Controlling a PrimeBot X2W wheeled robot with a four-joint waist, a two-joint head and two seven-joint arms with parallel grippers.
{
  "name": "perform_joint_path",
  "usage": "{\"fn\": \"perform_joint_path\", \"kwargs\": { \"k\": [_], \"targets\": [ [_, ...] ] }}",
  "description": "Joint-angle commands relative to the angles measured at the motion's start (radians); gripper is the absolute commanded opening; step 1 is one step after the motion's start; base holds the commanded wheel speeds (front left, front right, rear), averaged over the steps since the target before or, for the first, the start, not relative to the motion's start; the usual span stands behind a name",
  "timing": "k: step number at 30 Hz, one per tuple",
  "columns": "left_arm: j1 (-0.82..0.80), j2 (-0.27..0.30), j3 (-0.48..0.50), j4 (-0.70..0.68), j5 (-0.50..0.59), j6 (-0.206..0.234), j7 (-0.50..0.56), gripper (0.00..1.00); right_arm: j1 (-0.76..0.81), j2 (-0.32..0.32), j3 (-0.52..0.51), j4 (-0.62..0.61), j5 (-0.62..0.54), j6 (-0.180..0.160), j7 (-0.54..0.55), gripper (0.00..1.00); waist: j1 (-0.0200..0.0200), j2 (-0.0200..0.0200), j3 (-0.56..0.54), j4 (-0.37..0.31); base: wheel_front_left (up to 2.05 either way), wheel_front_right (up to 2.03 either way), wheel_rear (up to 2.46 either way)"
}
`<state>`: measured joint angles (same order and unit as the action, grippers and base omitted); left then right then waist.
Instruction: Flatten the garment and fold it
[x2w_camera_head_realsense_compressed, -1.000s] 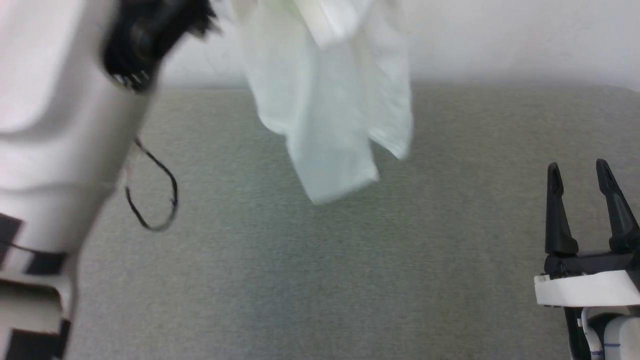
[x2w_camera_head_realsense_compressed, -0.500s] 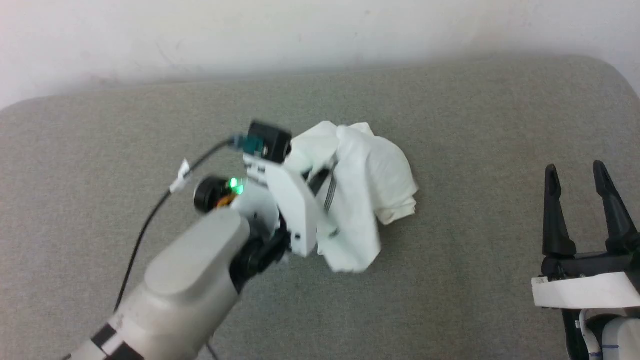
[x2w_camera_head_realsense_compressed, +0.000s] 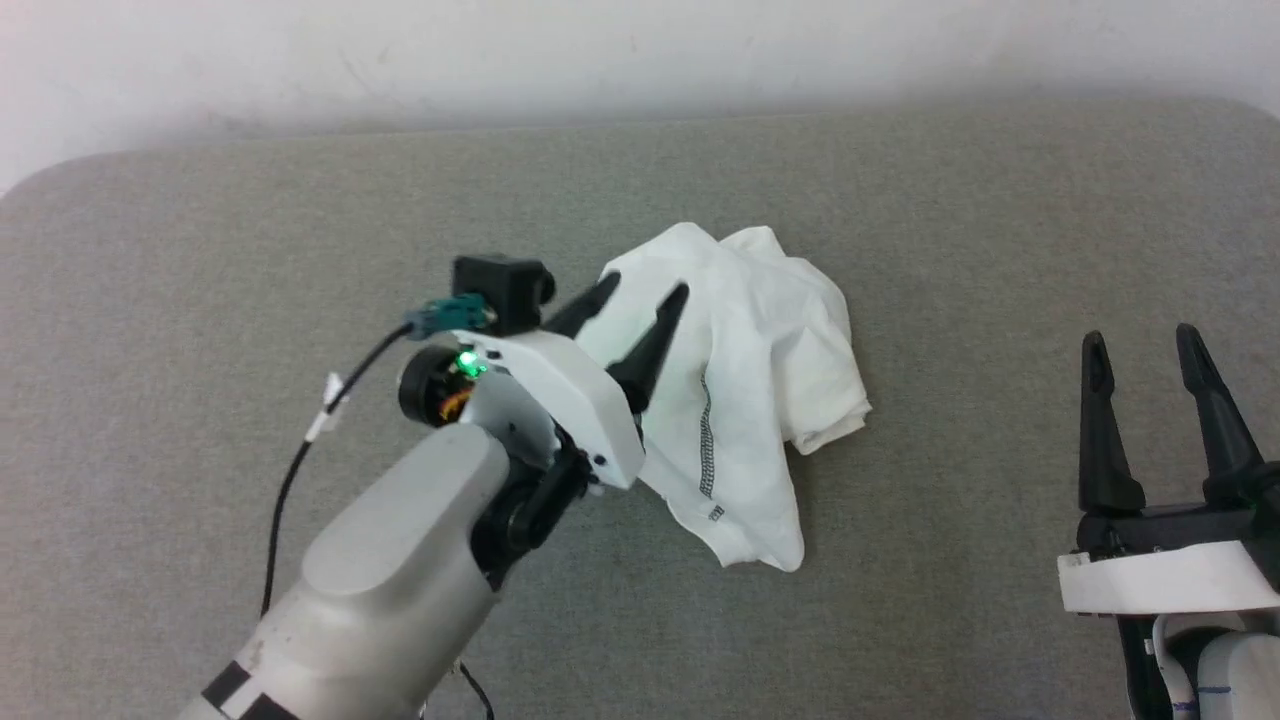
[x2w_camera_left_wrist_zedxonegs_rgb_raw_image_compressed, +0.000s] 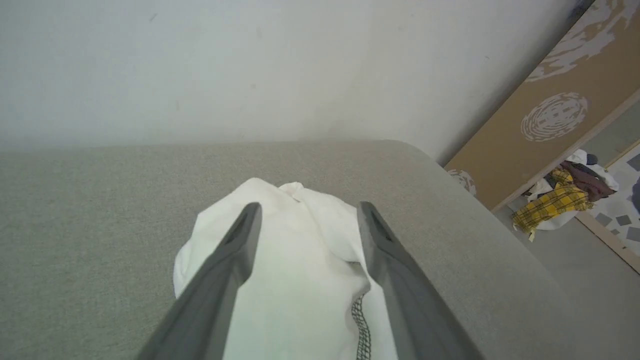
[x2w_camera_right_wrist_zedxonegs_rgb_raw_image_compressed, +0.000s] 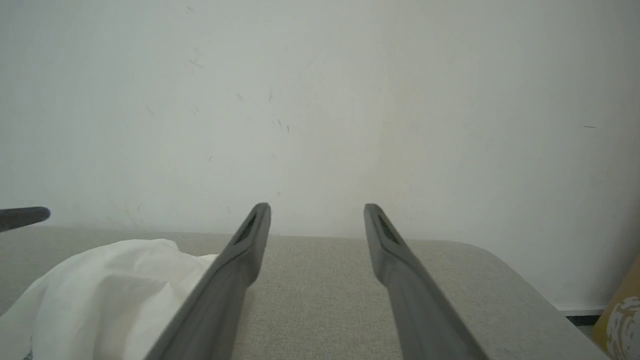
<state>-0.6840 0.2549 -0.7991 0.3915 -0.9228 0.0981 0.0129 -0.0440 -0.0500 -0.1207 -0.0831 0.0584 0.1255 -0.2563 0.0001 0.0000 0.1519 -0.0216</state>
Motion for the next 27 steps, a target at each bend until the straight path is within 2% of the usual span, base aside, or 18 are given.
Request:
{"fn": "perform_joint_path", "kwargs": {
  "k": [1, 4, 9, 12, 15, 20, 23, 27],
  "targets": [
    [-0.003, 0.022, 0.023, -0.040, 0.011, 0.008, -0.044, 1.00, -0.013, 0.000, 0.001, 0.000, -0.003, 0.005, -0.005, 1.00, -0.0001, 0.0000, -0.014, 0.022, 0.00, 0.00, 0.00],
    [0.039, 0.077, 0.073, -0.124, 0.026, 0.045, -0.126, 1.00, -0.009, 0.000, 0.004, 0.000, -0.005, 0.005, -0.004, 1.00, -0.0001, 0.0000, -0.025, 0.036, 0.00, 0.00, 0.00],
    [0.179, 0.190, 0.163, -0.267, 0.082, 0.133, -0.251, 1.00, 0.008, 0.000, 0.007, 0.006, -0.002, 0.005, -0.003, 1.00, -0.0001, 0.0000, -0.037, 0.052, 0.00, 0.00, 0.00],
    [0.303, 0.229, 0.248, -0.371, 0.127, 0.152, -0.273, 1.00, 0.018, 0.000, 0.010, 0.012, 0.001, 0.005, -0.003, 1.00, -0.0001, 0.0000, -0.040, 0.056, 0.00, 0.00, 0.00],
    [0.463, 0.200, 0.415, -0.484, 0.204, 0.151, -0.274, 1.00, 0.029, 0.000, 0.008, 0.020, 0.005, 0.005, -0.003, 1.00, -0.0001, 0.0000, -0.043, 0.062, 0.00, 0.00, 0.00],
    [0.716, 0.079, 0.614, -0.575, 0.327, 0.084, -0.274, 1.00, 0.053, 0.000, -0.001, 0.036, 0.010, 0.005, -0.003, 1.00, -0.0001, 0.0000, -0.054, 0.078, 0.00, 0.00, 0.00],
    [0.794, 0.010, 0.677, -0.570, 0.371, 0.027, -0.274, 1.00, 0.064, 0.000, -0.007, 0.047, 0.011, 0.005, -0.003, 1.00, -0.0001, 0.0000, -0.058, 0.094, 0.00, 0.00, 0.00],
    [0.818, -0.060, 0.725, -0.555, 0.420, -0.041, -0.275, 1.00, 0.054, 0.000, -0.011, 0.053, 0.012, 0.005, 0.017, 1.00, -0.0001, 0.0000, -0.056, 0.116, 0.00, 0.00, 0.00]
  ]
}}
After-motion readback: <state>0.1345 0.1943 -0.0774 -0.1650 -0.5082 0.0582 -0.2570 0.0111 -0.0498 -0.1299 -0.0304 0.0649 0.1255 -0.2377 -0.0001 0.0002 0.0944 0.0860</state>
